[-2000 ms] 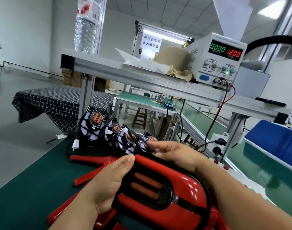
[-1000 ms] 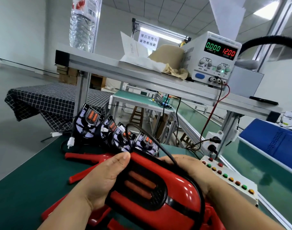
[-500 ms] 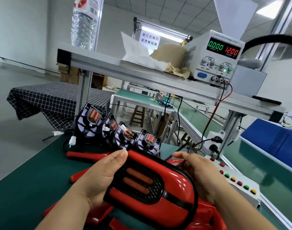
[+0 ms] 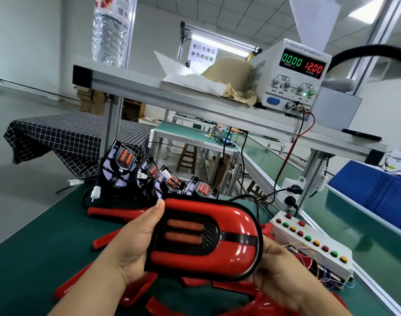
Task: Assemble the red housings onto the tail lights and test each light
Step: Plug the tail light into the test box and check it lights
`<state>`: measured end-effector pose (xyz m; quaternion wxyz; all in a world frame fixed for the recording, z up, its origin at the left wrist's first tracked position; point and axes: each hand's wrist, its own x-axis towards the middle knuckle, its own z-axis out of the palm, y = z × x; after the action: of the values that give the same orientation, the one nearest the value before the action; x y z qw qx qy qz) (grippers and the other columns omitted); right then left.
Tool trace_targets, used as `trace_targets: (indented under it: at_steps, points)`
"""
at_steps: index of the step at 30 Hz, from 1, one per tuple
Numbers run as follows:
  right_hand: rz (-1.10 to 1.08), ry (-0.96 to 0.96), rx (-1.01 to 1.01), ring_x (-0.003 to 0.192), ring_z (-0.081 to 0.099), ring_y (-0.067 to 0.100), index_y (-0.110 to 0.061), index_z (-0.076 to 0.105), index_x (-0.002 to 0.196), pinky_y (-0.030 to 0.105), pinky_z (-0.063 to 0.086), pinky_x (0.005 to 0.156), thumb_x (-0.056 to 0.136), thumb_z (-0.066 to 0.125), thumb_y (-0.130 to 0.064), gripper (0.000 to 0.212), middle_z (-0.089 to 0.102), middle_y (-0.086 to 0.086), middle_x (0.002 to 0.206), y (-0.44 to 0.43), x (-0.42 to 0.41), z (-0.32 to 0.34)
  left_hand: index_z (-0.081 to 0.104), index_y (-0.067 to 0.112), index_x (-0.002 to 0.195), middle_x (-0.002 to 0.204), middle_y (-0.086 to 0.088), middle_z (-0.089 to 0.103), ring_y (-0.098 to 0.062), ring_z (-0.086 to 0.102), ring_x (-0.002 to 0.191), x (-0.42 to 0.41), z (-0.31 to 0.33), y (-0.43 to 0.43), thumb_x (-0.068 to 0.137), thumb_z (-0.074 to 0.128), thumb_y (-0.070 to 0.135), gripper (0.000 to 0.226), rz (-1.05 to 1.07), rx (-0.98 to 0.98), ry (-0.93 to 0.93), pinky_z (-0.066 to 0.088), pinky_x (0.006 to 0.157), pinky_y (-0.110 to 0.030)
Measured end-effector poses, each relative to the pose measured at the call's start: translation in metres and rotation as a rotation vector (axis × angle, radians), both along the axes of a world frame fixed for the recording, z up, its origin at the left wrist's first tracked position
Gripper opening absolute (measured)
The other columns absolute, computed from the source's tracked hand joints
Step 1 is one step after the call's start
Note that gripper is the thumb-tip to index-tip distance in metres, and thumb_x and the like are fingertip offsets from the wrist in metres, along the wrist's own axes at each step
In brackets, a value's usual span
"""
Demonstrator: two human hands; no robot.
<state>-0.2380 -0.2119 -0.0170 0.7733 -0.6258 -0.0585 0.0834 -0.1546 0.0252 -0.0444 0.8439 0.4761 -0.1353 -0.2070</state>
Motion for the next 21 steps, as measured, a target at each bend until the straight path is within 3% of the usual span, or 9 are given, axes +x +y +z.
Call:
trace_targets:
  at_steps: [4,6,8,10,13,15,17,19,21]
  points:
    - [0.022,0.017,0.143,0.091,0.071,0.037,0.002,0.073,0.103,0.040,0.059,0.072,0.045,0.095,-0.002,0.062,0.070,0.027,0.102,0.006,0.003,-0.013,0.076,0.005,0.105,0.112,-0.027,0.069,-0.038,0.070,0.100,0.000,-0.002,-0.008,0.086,0.039,0.063,0.071,-0.022,-0.058,0.079,0.060,0.070,-0.046]
    - [0.026,-0.012,0.195,0.094,0.070,0.037,0.005,0.072,0.103,0.039,0.058,0.074,0.055,0.088,0.007,0.051,0.069,0.027,0.106,0.016,0.004,-0.019,0.077,0.004,0.102,0.110,-0.028,0.069,-0.038,0.070,0.099,-0.002,-0.002,-0.010,0.085,0.038,0.064,0.073,-0.043,-0.073,0.095,0.060,0.070,-0.044]
    - [0.006,-0.012,0.210,0.091,0.071,0.032,0.001,0.076,0.096,0.037,0.059,0.075,0.071,0.067,0.014,0.029,0.072,0.022,0.099,0.026,0.004,-0.025,0.077,0.004,0.101,0.108,-0.028,0.070,-0.038,0.071,0.098,-0.001,-0.003,-0.009,0.084,0.037,0.065,0.074,-0.054,-0.090,0.100,0.060,0.069,-0.043]
    - [-0.015,0.004,0.187,0.088,0.072,0.027,-0.006,0.079,0.087,0.034,0.059,0.075,0.073,0.056,0.010,0.031,0.073,0.014,0.092,0.029,0.005,-0.032,0.077,0.005,0.103,0.111,-0.028,0.069,-0.038,0.070,0.101,0.001,-0.003,-0.007,0.085,0.036,0.065,0.075,-0.046,-0.101,0.101,0.060,0.071,-0.044]
    - [-0.020,0.011,0.167,0.089,0.072,0.029,-0.008,0.079,0.087,0.034,0.059,0.073,0.074,0.066,0.014,0.029,0.073,0.016,0.093,0.027,0.007,-0.026,0.075,0.004,0.107,0.115,-0.029,0.067,-0.039,0.068,0.104,0.004,-0.004,-0.003,0.086,0.035,0.066,0.077,-0.035,-0.103,0.104,0.060,0.073,-0.045]
    - [-0.024,0.022,0.166,0.089,0.070,0.033,-0.002,0.074,0.098,0.039,0.058,0.072,0.064,0.066,0.016,0.039,0.071,0.021,0.098,0.015,0.012,-0.018,0.074,0.004,0.109,0.116,-0.029,0.067,-0.041,0.068,0.105,0.005,-0.005,-0.001,0.085,0.037,0.066,0.076,-0.030,-0.108,0.100,0.059,0.073,-0.047]
    - [-0.100,0.051,0.191,0.084,0.064,0.033,0.001,0.065,0.106,0.043,0.053,0.076,0.056,0.065,0.005,0.051,0.066,0.021,0.099,-0.005,0.019,-0.006,0.074,0.006,0.110,0.117,-0.029,0.066,-0.042,0.067,0.105,0.006,-0.005,0.003,0.086,0.043,0.064,0.071,-0.011,-0.120,0.090,0.059,0.073,-0.049]
    - [-0.237,0.086,0.247,0.067,0.058,0.025,-0.007,0.055,0.094,0.038,0.050,0.066,0.063,0.057,-0.007,0.031,0.065,0.013,0.080,-0.021,0.027,0.008,0.074,0.008,0.110,0.117,-0.027,0.067,-0.042,0.067,0.104,0.007,-0.005,0.005,0.085,0.045,0.063,0.067,-0.013,-0.106,0.054,0.058,0.073,-0.050]
    - [-0.347,0.109,0.125,0.060,0.058,0.021,-0.010,0.058,0.093,0.032,0.049,0.058,0.073,0.056,-0.018,0.023,0.066,0.007,0.071,-0.029,0.034,0.023,0.073,0.007,0.111,0.117,-0.027,0.067,-0.043,0.067,0.104,0.005,-0.004,0.004,0.085,0.046,0.061,0.065,-0.046,-0.081,0.023,0.058,0.074,-0.051]
